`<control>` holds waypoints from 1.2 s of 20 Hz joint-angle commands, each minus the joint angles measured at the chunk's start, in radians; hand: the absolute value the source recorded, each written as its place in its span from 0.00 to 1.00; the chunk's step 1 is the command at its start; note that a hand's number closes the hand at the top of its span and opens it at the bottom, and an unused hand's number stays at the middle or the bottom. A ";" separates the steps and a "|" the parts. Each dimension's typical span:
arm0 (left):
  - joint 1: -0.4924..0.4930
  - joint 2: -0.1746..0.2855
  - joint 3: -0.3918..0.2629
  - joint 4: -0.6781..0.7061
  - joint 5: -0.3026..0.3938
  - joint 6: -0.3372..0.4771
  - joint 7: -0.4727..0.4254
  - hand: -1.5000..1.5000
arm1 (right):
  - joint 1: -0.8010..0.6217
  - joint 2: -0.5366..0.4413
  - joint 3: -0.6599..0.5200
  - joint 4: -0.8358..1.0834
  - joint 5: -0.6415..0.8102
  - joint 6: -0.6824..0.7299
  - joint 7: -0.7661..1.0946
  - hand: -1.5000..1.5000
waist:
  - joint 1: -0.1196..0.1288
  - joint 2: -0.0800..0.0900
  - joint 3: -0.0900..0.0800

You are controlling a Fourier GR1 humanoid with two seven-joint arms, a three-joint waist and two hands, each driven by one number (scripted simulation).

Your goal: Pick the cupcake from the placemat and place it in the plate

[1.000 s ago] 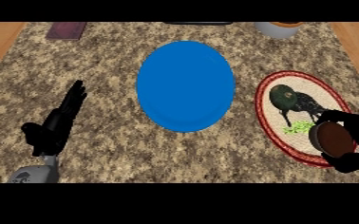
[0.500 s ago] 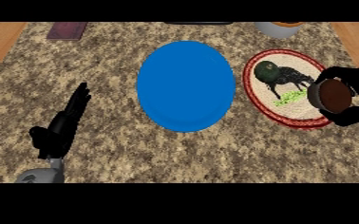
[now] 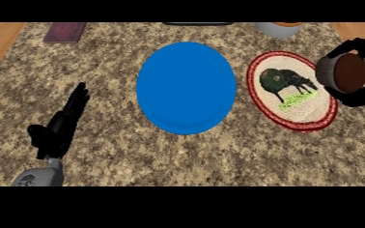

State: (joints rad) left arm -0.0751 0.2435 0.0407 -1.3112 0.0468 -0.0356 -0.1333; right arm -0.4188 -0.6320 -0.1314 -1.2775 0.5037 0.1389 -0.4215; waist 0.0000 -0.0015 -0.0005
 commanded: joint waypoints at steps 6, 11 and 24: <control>0.004 0.011 0.041 0.026 -0.002 -0.040 -0.027 0.50 | -0.093 0.043 -0.034 -0.141 -0.058 0.114 0.134 1.00 | 0.003 0.002 0.000; -0.018 -0.045 0.008 0.010 -0.030 0.012 0.000 0.50 | -0.130 0.176 0.137 -0.326 0.017 0.131 0.365 1.00 | 0.000 0.000 0.000; 0.044 -0.007 0.033 -0.062 -0.009 -0.056 0.021 0.50 | -0.304 0.531 0.354 -0.021 0.207 -0.036 0.433 1.00 | 0.018 0.002 0.000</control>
State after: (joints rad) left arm -0.0696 0.2345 0.0747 -1.3333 0.0278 -0.0732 -0.1241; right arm -0.7055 -0.2085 0.1490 -1.3625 0.6333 0.1794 -0.0148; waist 0.0123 0.0011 -0.0004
